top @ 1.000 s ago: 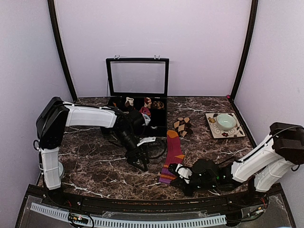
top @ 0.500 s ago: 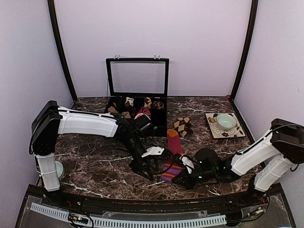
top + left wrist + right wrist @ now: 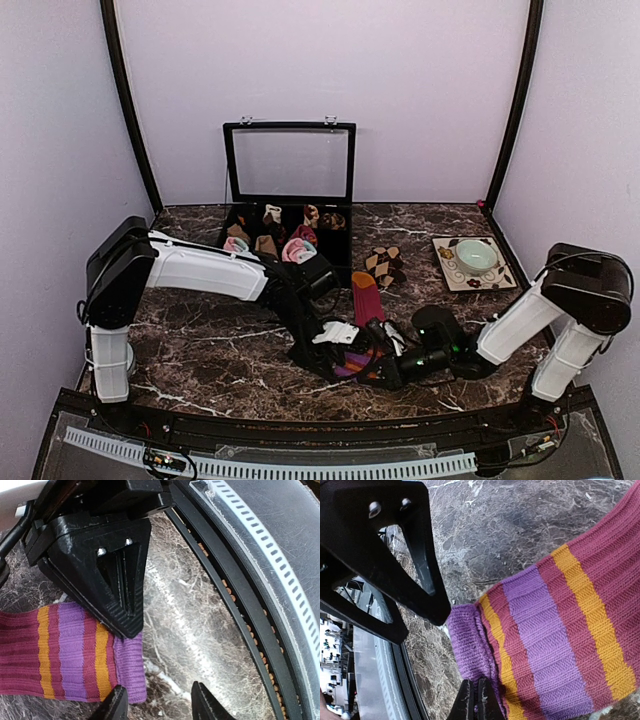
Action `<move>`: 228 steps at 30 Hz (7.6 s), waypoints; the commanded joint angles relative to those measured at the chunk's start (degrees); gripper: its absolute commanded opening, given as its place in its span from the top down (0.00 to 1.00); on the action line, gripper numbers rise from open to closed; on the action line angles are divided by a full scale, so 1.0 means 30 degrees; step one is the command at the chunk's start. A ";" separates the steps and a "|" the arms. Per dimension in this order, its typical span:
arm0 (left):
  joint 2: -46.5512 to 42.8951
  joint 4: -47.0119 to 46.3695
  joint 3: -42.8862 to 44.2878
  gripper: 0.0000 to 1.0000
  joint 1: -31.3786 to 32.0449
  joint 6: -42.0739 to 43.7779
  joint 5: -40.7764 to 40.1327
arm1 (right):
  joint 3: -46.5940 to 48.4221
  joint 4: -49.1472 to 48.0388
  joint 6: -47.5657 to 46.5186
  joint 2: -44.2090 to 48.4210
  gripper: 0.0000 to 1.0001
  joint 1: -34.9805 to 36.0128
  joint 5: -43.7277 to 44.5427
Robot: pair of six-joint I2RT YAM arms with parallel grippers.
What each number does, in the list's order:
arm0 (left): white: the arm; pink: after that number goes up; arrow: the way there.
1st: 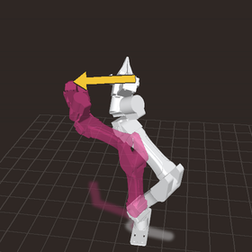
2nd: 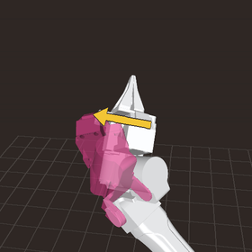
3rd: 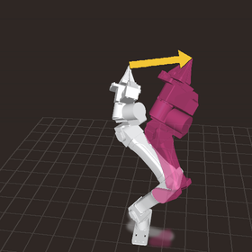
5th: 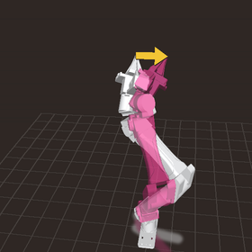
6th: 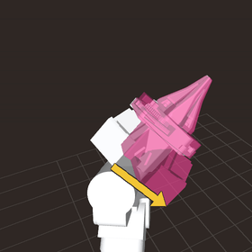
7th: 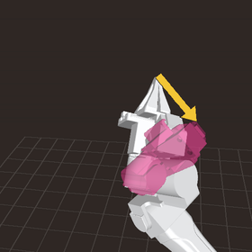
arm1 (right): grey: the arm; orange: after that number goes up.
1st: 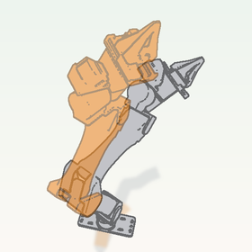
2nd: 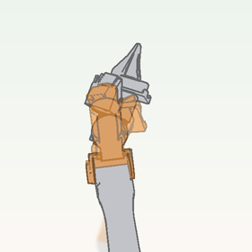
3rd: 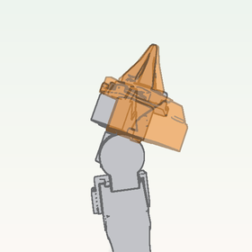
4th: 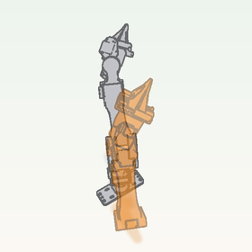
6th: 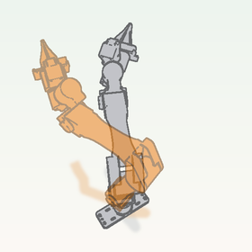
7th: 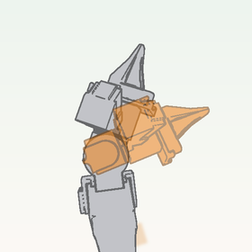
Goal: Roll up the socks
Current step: Roll the sock at the center of the board.
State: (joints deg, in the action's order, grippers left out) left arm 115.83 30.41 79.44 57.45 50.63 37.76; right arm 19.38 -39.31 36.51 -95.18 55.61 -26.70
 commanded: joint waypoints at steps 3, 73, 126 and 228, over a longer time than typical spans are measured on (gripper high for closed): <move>0.0338 -0.0510 0.0408 0.58 0.0432 0.0848 -0.0738 | -0.0596 0.2721 0.1073 -0.1584 1.00 -0.0469 -0.0503; 0.6890 0.7923 0.5214 1.00 -0.0480 -0.3459 0.0575 | -0.1425 0.7918 -0.5887 1.5310 0.22 0.3355 1.4926; 0.8592 0.9911 0.6977 1.00 -0.1250 -0.3843 0.2531 | 0.0637 0.0638 -1.3546 0.0549 0.77 0.7695 1.2547; 0.0125 -0.4406 -0.2850 0.73 0.0684 -0.1454 -0.2139 | 0.0397 0.3853 -0.2590 -0.0914 1.00 -0.0751 -0.0025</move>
State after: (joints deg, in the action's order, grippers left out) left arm 115.31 14.48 70.59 59.16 47.16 32.58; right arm 21.87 -37.30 30.04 -96.38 53.71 -30.00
